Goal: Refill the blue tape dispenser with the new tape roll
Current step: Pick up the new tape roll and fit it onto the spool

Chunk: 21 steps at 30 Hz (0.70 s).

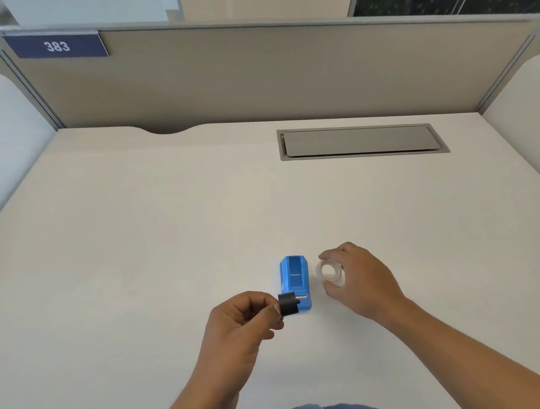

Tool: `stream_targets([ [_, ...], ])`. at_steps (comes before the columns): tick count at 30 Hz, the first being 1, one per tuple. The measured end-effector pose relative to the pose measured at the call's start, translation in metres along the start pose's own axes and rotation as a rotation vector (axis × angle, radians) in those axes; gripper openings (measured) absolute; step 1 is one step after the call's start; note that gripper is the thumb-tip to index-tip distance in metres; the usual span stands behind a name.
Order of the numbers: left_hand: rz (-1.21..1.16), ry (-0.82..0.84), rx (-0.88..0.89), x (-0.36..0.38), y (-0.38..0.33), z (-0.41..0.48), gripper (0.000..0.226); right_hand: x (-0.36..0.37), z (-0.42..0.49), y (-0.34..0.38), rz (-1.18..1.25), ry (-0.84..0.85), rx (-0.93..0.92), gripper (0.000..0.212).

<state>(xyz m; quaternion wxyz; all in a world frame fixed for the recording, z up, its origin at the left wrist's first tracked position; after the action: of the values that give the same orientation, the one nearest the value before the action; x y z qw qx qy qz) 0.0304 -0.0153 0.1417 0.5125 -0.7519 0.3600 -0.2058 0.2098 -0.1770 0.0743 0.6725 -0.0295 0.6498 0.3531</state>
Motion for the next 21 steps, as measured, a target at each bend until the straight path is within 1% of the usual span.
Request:
stream_targets([
  [3, -0.017, 0.000, 0.025, -0.005, -0.003, -0.009, 0.013, -0.021, -0.012, 0.010, 0.224, -0.049, 0.058, 0.034],
  [6, -0.034, 0.002, 0.062, -0.008, -0.007, -0.016, 0.013, -0.045, -0.026, 0.025, 0.389, -0.058, 0.047, 0.030],
  [10, -0.060, 0.000, 0.107, -0.012, -0.015, -0.025, 0.014, -0.074, -0.046, 0.048, 0.522, -0.066, -0.002, 0.026],
  [14, -0.071, 0.009, 0.140, -0.015, -0.022, -0.033, 0.014, -0.096, -0.064, 0.072, 0.634, -0.059, -0.005, 0.027],
  [21, -0.093, 0.050, 0.196, -0.018, -0.031, -0.048, 0.013, -0.126, -0.081, 0.109, 0.901, -0.046, -0.026, 0.027],
])
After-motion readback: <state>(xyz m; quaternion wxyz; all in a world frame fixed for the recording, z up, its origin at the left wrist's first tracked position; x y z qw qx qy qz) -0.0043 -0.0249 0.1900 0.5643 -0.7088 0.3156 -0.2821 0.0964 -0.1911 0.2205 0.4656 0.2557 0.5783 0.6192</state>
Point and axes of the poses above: each hand's wrist, its own z-axis towards the middle knuckle, its own x-axis out of the palm, y = z × x, the point moved 2 cm from there along z, towards the middle knuckle, and after that the axes turned 14 degrees about -y, right-handed, at the moved point
